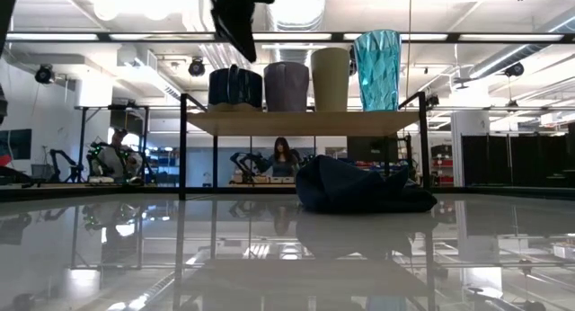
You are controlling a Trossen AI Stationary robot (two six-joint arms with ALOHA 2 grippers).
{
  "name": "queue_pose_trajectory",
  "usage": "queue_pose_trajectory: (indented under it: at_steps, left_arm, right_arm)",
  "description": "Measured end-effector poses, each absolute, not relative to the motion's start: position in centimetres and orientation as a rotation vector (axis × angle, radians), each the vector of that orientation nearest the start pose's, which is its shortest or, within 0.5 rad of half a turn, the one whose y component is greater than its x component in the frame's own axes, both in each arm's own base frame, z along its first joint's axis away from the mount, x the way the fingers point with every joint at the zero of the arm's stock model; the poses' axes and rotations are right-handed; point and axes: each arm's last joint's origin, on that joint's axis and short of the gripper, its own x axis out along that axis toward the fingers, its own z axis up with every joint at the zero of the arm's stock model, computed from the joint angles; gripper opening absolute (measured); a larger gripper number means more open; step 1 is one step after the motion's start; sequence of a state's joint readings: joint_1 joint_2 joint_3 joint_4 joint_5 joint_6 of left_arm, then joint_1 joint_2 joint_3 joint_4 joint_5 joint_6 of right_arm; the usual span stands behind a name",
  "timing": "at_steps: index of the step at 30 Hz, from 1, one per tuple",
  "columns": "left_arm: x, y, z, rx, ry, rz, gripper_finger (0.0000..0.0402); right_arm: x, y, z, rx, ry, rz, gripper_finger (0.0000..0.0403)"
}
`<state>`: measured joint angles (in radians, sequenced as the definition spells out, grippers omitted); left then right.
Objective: Stack small to large cups/mugs on shelf
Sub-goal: Put the dark blue mug on the shelf
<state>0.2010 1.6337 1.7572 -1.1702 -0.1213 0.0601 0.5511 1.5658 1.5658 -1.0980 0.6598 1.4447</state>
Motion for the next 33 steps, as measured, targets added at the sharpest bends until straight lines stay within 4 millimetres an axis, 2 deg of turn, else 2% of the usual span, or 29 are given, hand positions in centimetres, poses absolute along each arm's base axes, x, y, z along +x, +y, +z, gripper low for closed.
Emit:
queue_pose_trajectory:
  at_steps: [7,13,24,29,33]
  left_arm:
    - [33.1,6.7,35.9,0.037,1.15,0.277,0.0065]
    - [32.7,6.6,35.9,0.085,1.186,0.336,0.0065]
    - [32.0,6.5,35.6,0.088,1.259,0.334,0.0065]
    - [32.1,6.3,35.8,0.092,1.243,0.33,0.0065]
    - [32.5,6.0,36.8,0.078,1.162,0.341,0.0065]
  right_arm:
    - [26.5,14.2,35.2,0.737,0.587,-0.679,0.0008]
    - [26.5,14.2,35.2,0.735,0.586,-0.682,0.0009]
    - [26.5,14.2,35.1,0.742,0.583,-0.685,0.0009]
    - [26.6,14.2,35.1,0.744,0.582,-0.684,0.0009]
    - [26.6,14.2,35.1,0.743,0.582,-0.684,0.0009]
